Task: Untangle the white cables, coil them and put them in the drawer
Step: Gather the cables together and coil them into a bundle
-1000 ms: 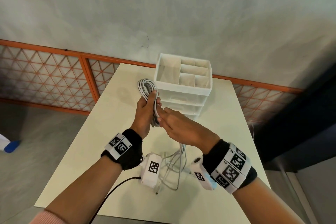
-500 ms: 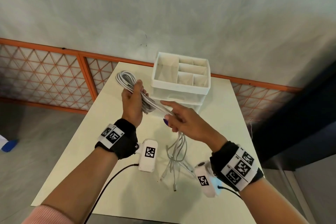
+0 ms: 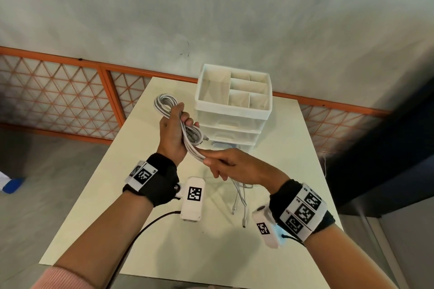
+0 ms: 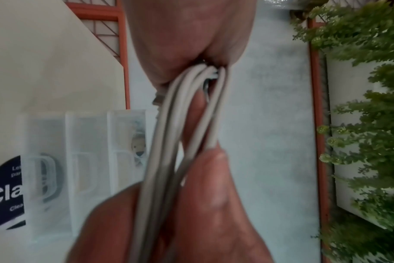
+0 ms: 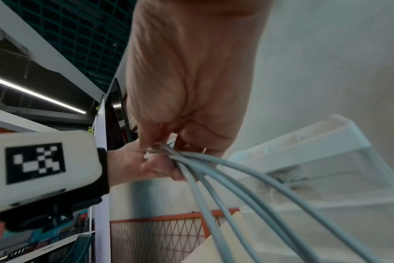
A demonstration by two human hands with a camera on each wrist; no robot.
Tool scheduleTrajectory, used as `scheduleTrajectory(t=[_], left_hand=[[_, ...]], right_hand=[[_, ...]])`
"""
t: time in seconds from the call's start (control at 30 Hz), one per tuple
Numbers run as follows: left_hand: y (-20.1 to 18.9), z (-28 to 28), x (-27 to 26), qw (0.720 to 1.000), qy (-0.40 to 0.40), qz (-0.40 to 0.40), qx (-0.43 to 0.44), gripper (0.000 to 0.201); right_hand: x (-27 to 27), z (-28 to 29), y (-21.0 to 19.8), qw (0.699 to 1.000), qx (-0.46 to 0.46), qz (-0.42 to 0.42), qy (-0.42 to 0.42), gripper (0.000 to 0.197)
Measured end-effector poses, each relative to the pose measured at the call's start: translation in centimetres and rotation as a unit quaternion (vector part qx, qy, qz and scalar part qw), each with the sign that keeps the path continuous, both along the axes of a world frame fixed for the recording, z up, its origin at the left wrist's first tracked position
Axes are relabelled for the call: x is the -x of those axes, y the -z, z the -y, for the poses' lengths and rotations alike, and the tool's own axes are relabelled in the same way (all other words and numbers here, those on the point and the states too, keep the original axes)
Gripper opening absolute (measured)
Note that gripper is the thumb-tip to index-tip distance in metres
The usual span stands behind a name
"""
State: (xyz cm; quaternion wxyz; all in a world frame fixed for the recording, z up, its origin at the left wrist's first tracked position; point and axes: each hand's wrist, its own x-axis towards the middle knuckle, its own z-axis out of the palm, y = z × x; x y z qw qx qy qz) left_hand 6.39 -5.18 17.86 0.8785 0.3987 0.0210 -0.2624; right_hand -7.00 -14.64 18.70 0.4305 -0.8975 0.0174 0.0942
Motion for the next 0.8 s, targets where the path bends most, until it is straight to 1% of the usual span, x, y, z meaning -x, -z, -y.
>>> scheduleTrajectory(t=[0.07,0.13,0.2,0.27,0.37,0.43,0.5,0.57,0.67,0.8], left_hand=[[-0.2,0.1,0.0,1.0,-0.004,-0.001,0.006,0.028],[-0.1,0.2,0.0,1.0,-0.005,0.009,-0.001,0.026],[0.1,0.4,0.2,1.0,0.001,0.02,-0.008,0.027],[0.2,0.5,0.3,1.0,0.008,0.022,-0.005,0.027],[0.0,0.3,-0.5,1.0,0.016,0.013,0.021,0.026],[-0.1,0.0,-1.2,0.999,0.035,0.027,0.023,0.026],[-0.1,-0.1,-1.3,0.995,0.072,0.067,-0.007,0.027],[-0.1,-0.1,-1.0,0.984,0.118,0.123,-0.055,0.032],[-0.2,0.1,-0.3,0.958,0.185,0.193,-0.107,0.037],[-0.7,0.3,0.9,0.912,0.247,0.287,-0.159,0.036]], right_hand=[[0.0,0.3,0.5,0.997,-0.069,0.021,0.027,0.037],[0.0,0.8,0.9,0.986,-0.147,0.033,0.067,0.034],[0.0,1.6,0.7,0.982,-0.171,0.016,0.084,0.024],[0.1,2.3,0.4,0.989,-0.137,-0.029,0.051,0.016],[0.6,3.4,0.6,0.995,-0.045,-0.09,-0.018,0.029],[1.0,4.1,0.9,0.994,-0.04,-0.1,-0.002,0.033],[1.1,4.8,1.0,0.997,-0.025,-0.072,0.024,0.033],[0.8,5.2,0.7,0.998,-0.006,-0.026,0.048,0.028],[0.2,5.4,-0.4,0.996,0.023,0.041,0.074,0.02],[-0.4,4.8,-2.3,0.994,0.041,0.088,0.059,0.023]])
